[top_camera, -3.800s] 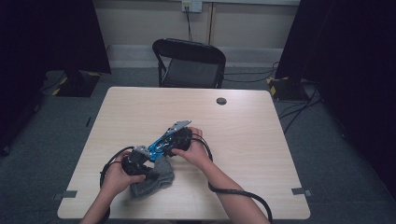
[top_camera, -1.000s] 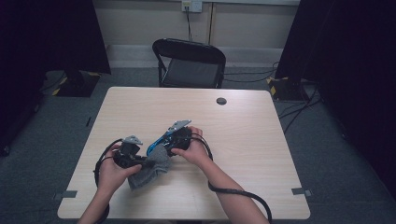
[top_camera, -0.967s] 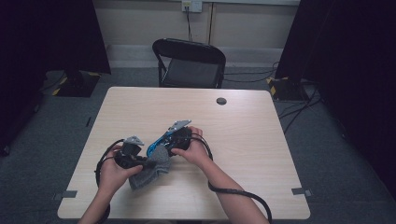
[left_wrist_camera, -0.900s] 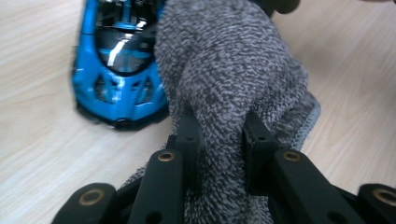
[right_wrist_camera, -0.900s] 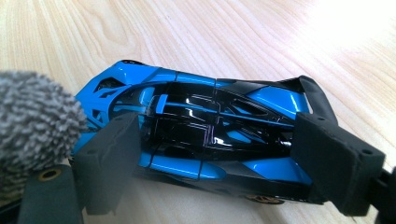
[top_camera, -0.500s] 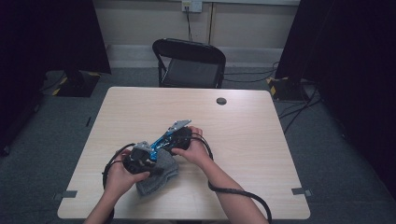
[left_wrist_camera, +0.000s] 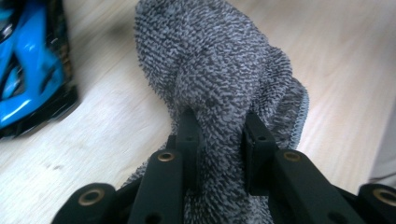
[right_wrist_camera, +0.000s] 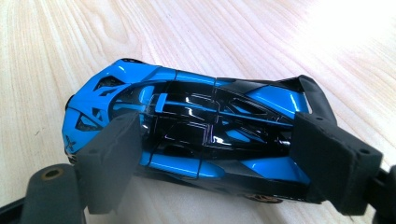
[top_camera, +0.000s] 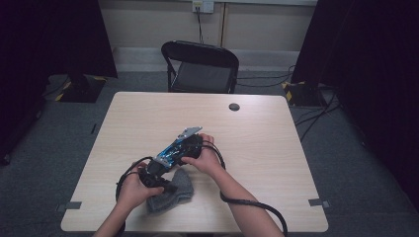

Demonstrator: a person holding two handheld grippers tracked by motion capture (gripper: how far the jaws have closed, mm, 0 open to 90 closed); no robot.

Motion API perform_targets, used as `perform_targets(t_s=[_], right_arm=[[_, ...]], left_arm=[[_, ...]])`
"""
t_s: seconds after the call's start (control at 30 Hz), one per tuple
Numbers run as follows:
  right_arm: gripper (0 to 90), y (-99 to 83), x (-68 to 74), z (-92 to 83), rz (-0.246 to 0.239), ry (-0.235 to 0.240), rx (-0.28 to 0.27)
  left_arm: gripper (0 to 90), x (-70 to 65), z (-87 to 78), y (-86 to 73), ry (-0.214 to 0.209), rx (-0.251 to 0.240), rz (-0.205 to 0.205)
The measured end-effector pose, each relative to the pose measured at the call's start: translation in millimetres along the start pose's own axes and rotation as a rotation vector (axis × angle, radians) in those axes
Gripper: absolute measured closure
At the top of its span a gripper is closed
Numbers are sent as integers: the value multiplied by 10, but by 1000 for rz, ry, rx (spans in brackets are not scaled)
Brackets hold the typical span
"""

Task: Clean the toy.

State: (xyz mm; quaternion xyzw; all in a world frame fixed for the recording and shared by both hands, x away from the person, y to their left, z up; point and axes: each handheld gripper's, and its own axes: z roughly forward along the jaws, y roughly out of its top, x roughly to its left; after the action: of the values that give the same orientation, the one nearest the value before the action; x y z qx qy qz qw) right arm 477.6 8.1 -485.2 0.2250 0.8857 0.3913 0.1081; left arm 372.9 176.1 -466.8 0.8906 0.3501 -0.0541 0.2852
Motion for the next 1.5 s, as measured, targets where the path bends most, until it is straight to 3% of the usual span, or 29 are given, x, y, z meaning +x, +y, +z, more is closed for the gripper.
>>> perform_targets(t_s=[0.1,0.3,0.4,0.87,1.03,1.5], right_arm=[[170,3,-1,-2,-2,1,4],[170,3,-1,-4,-2,1,5],[170,5,0,-2,-1,0,6],[173,8,0,-4,1,1,8],[174,4,-1,-5,-1,0,6],[174,5,-2,-5,-2,0,7]], left_arm=[[725,65,-30,-19,37,-1,-15],[723,220,-97,-78,61,-34,-83],[721,251,-136,-104,89,-27,-88],[720,427,-263,-231,145,-63,-154],[720,497,-310,-267,171,-69,-160],[722,639,-383,-316,212,-95,-206]])
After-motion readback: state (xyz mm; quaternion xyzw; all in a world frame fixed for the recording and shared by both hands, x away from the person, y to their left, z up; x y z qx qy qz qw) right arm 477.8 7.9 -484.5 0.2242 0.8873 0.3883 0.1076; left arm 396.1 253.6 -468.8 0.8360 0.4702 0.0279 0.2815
